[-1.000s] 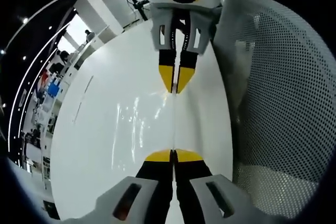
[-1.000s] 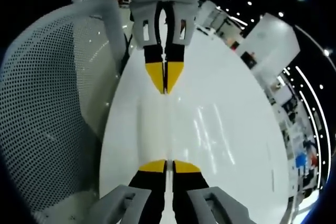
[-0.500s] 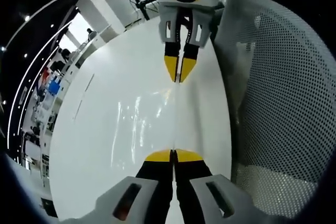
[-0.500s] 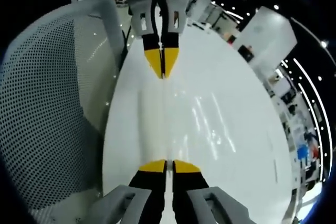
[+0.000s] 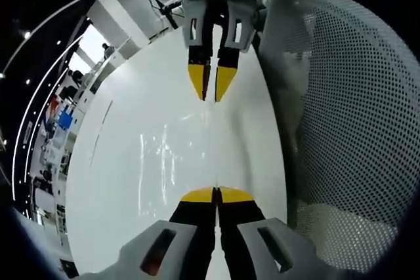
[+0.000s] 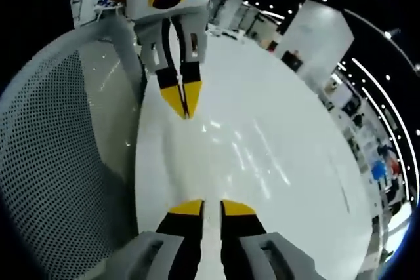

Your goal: Open the resealable bag by pulling the two sides of the seal apart until the entire bag opening is separated and visibly accessible.

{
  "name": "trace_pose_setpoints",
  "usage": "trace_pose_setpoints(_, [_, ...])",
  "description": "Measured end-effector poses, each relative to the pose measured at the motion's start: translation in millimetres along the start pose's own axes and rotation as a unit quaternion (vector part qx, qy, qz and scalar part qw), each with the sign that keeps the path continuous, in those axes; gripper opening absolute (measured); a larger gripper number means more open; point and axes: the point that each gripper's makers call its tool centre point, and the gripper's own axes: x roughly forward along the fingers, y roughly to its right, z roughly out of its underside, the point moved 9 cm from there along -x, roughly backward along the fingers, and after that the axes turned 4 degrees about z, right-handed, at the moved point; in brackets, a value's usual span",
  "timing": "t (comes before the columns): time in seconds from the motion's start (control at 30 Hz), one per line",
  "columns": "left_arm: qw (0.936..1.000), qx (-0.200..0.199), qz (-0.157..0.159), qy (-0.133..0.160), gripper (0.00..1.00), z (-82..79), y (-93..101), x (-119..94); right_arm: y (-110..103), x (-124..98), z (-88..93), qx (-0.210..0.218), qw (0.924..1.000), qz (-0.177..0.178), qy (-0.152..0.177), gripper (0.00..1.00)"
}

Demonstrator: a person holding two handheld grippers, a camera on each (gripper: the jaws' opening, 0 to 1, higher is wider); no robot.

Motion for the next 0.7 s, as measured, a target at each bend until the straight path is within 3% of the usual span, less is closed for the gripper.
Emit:
trace_pose_setpoints(0.47, [0.9992,0.036,-0.01,-0.014,0.0,-0.3,1.8,-3,-8,24,-6.7,0.031,0.9995,-0.005,0.008,0.04])
trace_pose_setpoints(0.63, [0.9992,0.038,-0.011,-0.011,0.0,-0.9,1.7,-4,-9,29,-2.5,0.097,0.9952,-0.009,0.012,0.05])
trace_pose_setpoints(0.7, [0.9992,0.039,-0.011,-0.01,0.0,-1.7,1.6,-5,-8,31,-1.1,0.125,0.992,-0.002,0.02,0.0])
